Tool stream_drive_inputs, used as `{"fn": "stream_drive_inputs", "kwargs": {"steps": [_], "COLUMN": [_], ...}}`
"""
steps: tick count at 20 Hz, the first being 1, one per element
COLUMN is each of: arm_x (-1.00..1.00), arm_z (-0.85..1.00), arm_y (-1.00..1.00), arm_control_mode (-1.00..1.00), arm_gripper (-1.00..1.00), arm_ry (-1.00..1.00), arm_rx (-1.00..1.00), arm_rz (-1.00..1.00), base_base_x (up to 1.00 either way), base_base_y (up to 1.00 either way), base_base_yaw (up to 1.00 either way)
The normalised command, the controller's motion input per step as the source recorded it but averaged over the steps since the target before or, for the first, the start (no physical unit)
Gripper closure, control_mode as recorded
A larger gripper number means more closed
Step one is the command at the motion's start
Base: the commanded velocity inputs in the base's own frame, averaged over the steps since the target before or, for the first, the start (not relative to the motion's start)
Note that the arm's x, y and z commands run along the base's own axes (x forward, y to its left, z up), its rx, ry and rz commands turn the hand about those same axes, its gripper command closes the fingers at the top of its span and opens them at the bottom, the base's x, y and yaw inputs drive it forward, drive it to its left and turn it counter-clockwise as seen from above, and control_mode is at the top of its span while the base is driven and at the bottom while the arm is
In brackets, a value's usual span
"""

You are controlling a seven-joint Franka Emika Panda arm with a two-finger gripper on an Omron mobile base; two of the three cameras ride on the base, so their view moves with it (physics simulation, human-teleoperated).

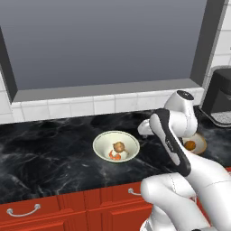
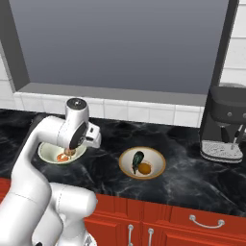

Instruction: Place the bowl containing the shrimp and onion in the microwave. Close the microwave door and press the start button to microwave the meal.

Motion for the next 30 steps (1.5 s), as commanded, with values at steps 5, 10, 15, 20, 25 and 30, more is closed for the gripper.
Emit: {"fn": "stream_drive_inputs", "kwargs": {"steps": [5,10,15,20,25,30], "arm_x": [0.0,0.01,0.04,0.09,0.15,0.16], "arm_z": [-0.35,-0.28,-0.19,-0.09,-0.12,-0.16], "arm_y": [0.04,0.05,0.07,0.06,0.11,0.08], "arm_control_mode": [-1.0,-1.0,-1.0,-1.0,-1.0,-1.0], "arm_gripper": [-1.0,-1.0,-1.0,-1.0,-1.0,-1.0], "arm_ry": [0.0,0.0,0.0,0.0,0.0,0.0], "arm_rx": [0.06,0.06,0.04,0.03,0.03,0.02], "arm_rz": [0.0,0.0,0.0,-0.01,0.0,0.0], "base_base_x": [0.0,0.0,0.0,0.0,0.0,0.0], "base_base_y": [0.0,0.0,0.0,0.0,0.0,0.0], "base_base_yaw": [0.0,0.0,0.0,0.0,0.0,0.0]}}
